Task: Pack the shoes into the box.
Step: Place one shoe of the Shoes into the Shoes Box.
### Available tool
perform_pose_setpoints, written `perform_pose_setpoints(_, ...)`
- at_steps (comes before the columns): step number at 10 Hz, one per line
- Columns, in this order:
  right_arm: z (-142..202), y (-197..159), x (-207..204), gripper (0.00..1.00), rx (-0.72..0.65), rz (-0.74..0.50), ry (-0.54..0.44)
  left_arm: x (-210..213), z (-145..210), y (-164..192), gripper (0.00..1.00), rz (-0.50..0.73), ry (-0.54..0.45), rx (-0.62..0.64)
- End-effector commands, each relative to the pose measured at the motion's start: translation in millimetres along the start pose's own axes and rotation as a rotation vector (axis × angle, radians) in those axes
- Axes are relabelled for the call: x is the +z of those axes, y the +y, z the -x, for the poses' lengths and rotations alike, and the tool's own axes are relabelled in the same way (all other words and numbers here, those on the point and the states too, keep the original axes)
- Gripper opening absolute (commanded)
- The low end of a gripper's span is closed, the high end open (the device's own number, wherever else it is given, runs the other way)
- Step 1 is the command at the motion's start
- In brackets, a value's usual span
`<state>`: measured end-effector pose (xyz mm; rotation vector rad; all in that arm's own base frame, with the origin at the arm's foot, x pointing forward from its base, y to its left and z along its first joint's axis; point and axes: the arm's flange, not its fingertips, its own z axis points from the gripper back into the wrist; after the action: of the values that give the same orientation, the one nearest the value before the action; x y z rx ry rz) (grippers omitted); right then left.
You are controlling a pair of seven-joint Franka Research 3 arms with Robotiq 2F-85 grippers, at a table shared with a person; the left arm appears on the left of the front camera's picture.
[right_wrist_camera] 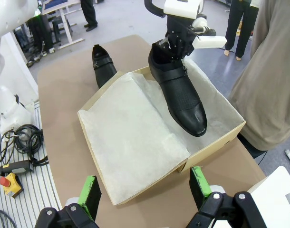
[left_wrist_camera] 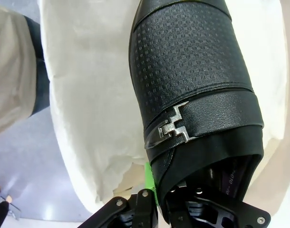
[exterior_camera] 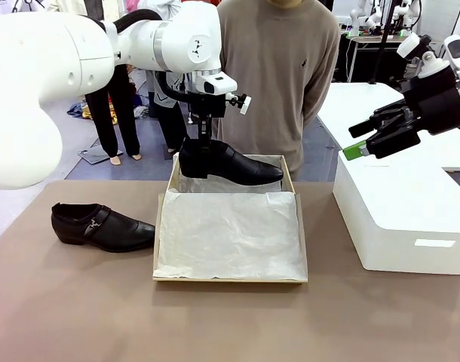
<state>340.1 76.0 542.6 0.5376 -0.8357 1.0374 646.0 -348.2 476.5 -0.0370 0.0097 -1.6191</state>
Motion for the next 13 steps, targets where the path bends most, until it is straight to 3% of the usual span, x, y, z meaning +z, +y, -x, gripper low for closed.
perform_pose_setpoints(1, -1, -3, -3, 1.00, 0.028, -0.009, -0.032, -3, -1, 0, 0.00, -0.017, 0.005, -0.011)
perform_pose_setpoints(13, -1, -3, -3, 1.00, 0.028, -0.009, -0.032, -51, -4, 6, 0.00, 0.046, -0.010, 0.103)
